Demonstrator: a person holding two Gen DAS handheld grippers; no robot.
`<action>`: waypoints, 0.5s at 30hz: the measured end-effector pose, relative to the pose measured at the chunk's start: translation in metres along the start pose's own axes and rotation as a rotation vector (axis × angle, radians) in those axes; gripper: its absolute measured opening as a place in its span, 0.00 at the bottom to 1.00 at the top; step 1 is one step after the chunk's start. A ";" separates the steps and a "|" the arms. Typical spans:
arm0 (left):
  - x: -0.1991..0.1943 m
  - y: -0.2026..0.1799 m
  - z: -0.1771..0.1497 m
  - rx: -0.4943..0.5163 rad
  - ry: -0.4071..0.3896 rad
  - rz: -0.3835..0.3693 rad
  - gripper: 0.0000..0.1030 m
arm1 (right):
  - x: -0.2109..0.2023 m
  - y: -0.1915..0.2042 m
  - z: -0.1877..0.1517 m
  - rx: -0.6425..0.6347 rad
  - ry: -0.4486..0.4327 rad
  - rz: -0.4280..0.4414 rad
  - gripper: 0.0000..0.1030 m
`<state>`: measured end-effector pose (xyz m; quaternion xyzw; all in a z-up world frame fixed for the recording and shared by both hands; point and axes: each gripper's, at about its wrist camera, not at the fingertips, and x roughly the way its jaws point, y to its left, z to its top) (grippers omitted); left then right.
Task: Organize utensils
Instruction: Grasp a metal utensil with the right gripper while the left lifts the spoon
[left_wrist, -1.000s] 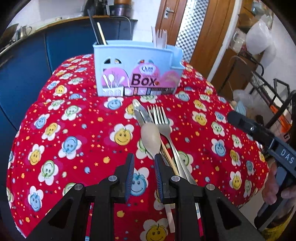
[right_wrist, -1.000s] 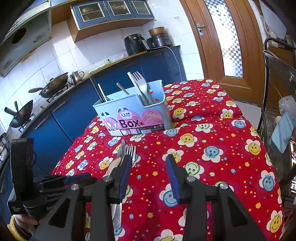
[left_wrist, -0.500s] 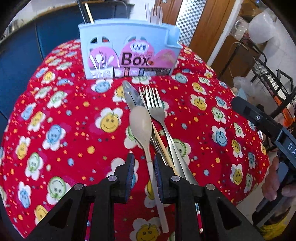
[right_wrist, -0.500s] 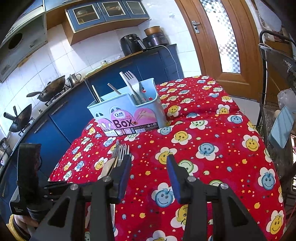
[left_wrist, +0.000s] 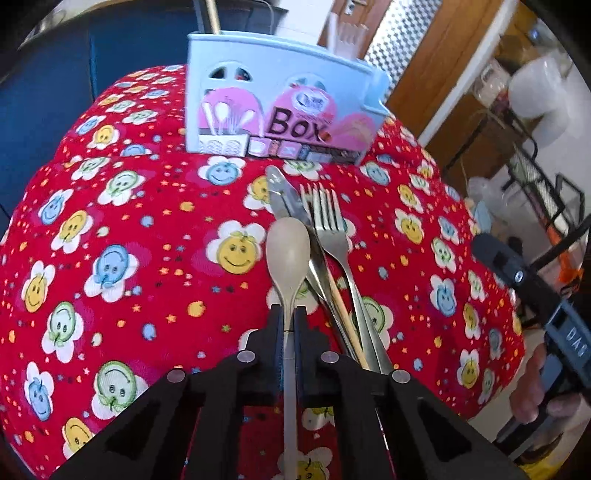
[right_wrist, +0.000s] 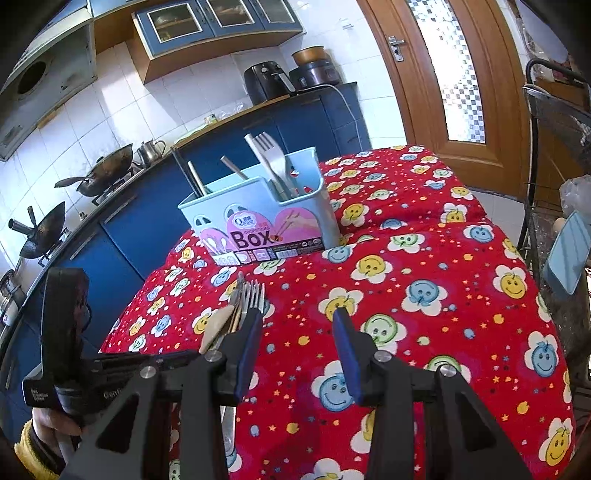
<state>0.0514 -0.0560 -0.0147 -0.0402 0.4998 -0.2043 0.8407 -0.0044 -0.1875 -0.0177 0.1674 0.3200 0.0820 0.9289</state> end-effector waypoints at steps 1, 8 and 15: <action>-0.002 0.002 0.000 -0.006 -0.014 0.002 0.05 | 0.002 0.003 0.000 -0.005 0.007 0.001 0.42; -0.026 0.026 0.002 -0.057 -0.114 0.001 0.05 | 0.016 0.021 -0.001 -0.036 0.060 0.017 0.42; -0.037 0.048 0.002 -0.089 -0.150 -0.006 0.05 | 0.042 0.034 0.004 -0.088 0.136 0.005 0.42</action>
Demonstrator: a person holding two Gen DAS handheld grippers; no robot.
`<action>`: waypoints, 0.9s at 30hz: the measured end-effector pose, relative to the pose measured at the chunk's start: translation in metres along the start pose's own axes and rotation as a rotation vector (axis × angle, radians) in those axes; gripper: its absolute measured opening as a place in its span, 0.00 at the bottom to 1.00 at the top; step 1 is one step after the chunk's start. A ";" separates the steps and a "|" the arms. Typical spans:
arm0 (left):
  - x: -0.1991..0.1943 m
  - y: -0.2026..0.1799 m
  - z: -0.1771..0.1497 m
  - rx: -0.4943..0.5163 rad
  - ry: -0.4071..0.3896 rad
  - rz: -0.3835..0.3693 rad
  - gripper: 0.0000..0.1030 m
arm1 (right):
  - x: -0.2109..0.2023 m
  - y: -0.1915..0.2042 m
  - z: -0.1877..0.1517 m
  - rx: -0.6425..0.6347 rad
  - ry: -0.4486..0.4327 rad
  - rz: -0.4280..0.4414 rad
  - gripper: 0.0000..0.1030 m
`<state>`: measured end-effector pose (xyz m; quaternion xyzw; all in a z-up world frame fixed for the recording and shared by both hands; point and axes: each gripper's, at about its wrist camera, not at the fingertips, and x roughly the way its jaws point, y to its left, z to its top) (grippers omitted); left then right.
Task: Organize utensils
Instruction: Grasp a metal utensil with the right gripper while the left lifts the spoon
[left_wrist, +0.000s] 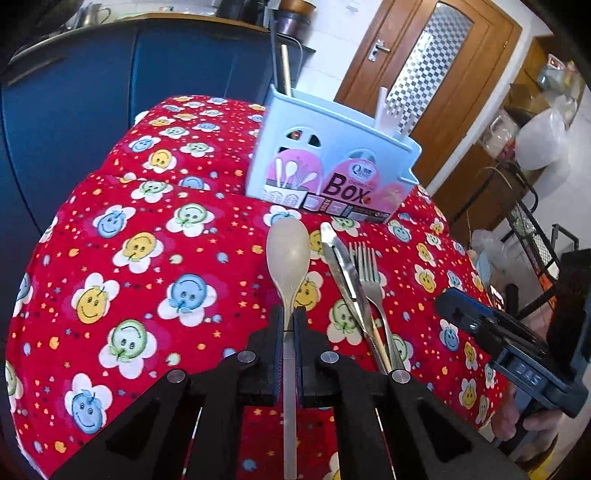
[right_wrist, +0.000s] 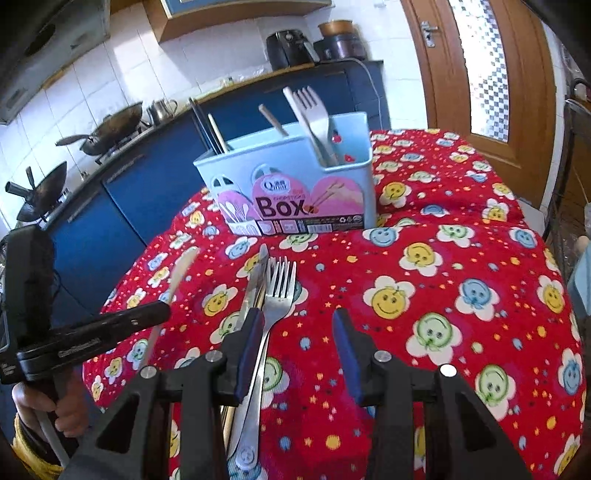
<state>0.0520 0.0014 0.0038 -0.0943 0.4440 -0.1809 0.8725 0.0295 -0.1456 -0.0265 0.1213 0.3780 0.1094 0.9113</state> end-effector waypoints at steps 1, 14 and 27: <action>0.001 0.001 0.000 -0.004 -0.001 -0.002 0.05 | 0.005 -0.001 0.002 -0.001 0.011 0.004 0.42; 0.003 0.012 0.004 -0.022 -0.015 -0.015 0.05 | 0.062 -0.003 0.026 -0.028 0.114 0.061 0.42; 0.006 0.013 0.007 -0.024 -0.017 -0.022 0.05 | 0.068 -0.010 0.032 -0.011 0.101 0.160 0.06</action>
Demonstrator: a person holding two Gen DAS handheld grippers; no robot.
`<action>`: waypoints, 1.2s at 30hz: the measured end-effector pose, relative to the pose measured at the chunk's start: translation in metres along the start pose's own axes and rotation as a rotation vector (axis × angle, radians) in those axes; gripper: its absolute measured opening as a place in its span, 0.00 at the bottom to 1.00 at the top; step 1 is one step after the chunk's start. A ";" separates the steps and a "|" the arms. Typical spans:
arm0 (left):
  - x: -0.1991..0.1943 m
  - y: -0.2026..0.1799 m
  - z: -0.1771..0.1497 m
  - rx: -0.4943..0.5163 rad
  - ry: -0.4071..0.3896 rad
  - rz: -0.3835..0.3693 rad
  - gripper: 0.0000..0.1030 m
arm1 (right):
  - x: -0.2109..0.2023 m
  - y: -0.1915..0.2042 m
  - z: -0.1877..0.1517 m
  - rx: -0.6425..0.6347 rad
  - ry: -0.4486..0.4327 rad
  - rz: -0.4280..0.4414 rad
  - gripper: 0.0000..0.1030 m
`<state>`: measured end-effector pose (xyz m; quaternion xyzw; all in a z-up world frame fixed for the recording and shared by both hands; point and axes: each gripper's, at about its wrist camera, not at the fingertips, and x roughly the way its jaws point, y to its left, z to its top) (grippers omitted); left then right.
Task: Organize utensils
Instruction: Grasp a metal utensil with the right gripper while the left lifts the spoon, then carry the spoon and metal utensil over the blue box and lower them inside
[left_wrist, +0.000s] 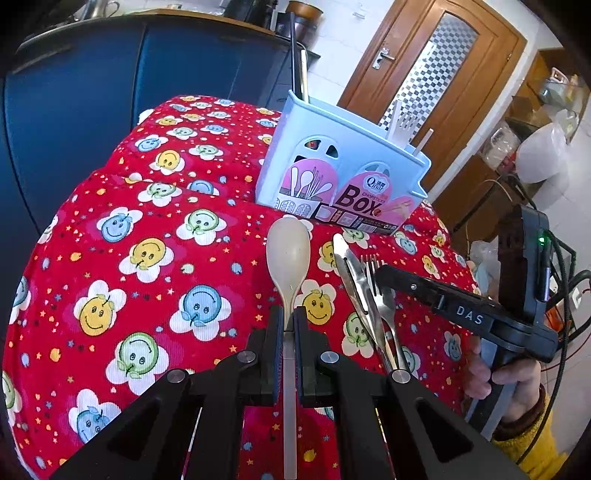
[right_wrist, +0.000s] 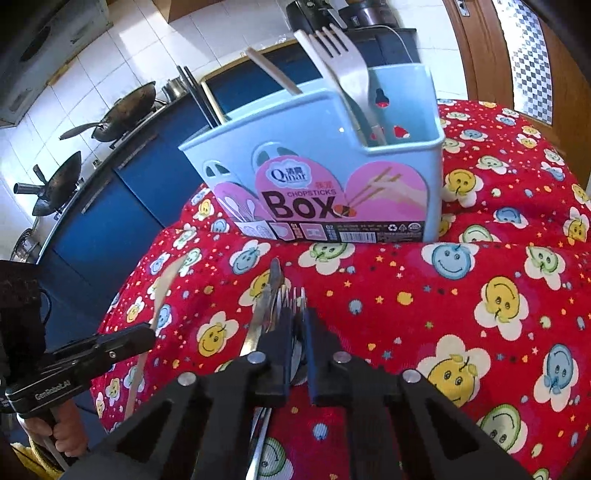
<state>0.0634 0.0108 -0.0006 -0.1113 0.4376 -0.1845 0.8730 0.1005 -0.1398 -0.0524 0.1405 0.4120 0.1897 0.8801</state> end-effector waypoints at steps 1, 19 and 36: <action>0.000 0.000 0.000 0.000 -0.001 0.000 0.05 | -0.003 0.001 -0.001 0.000 -0.007 0.007 0.06; -0.027 -0.010 0.013 0.021 -0.162 -0.052 0.05 | -0.089 0.036 -0.005 -0.083 -0.330 -0.042 0.02; -0.059 -0.043 0.079 0.087 -0.496 -0.046 0.05 | -0.139 0.054 0.039 -0.203 -0.575 -0.240 0.02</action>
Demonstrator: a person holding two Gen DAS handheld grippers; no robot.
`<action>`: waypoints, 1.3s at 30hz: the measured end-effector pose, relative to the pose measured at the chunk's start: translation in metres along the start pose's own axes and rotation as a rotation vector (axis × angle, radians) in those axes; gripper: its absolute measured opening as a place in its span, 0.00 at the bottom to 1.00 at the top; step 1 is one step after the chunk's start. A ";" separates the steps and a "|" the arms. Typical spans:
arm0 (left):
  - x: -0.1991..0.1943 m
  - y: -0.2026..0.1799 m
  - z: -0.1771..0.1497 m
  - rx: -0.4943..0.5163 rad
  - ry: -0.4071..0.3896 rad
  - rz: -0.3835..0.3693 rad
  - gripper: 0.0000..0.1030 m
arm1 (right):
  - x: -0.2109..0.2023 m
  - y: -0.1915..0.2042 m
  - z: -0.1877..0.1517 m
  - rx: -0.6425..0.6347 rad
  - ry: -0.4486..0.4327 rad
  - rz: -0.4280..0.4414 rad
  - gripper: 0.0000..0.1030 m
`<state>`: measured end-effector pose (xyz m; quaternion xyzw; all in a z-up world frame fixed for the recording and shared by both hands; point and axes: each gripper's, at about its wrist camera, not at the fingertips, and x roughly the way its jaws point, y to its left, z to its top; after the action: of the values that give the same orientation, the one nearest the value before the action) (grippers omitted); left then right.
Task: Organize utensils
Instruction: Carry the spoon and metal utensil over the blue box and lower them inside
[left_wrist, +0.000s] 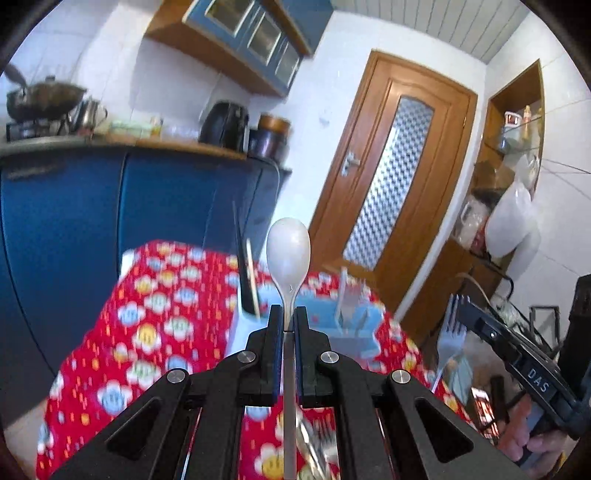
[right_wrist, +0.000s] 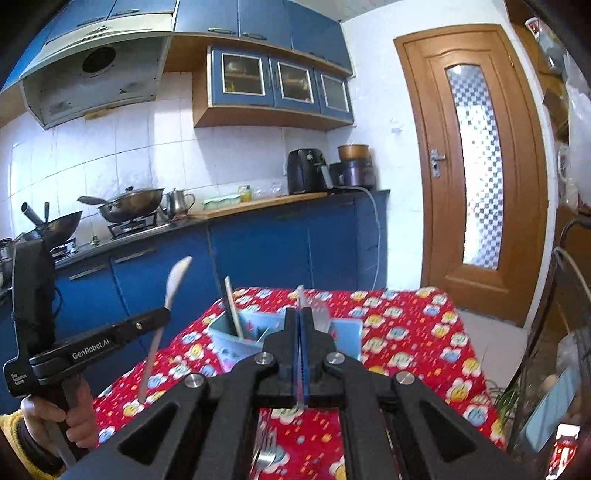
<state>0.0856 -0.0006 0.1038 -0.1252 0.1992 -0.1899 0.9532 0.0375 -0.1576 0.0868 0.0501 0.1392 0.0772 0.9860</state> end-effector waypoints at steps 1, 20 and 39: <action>0.002 -0.001 0.003 0.001 -0.013 0.001 0.05 | 0.002 -0.001 0.004 -0.006 -0.009 -0.013 0.02; 0.083 -0.007 0.048 0.004 -0.222 0.052 0.05 | 0.065 -0.035 0.066 -0.055 -0.109 -0.171 0.02; 0.119 -0.004 -0.009 0.106 -0.203 0.231 0.05 | 0.118 -0.032 0.029 -0.101 -0.043 -0.156 0.03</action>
<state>0.1816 -0.0543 0.0575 -0.0695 0.1048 -0.0758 0.9892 0.1622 -0.1721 0.0789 -0.0090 0.1176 0.0060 0.9930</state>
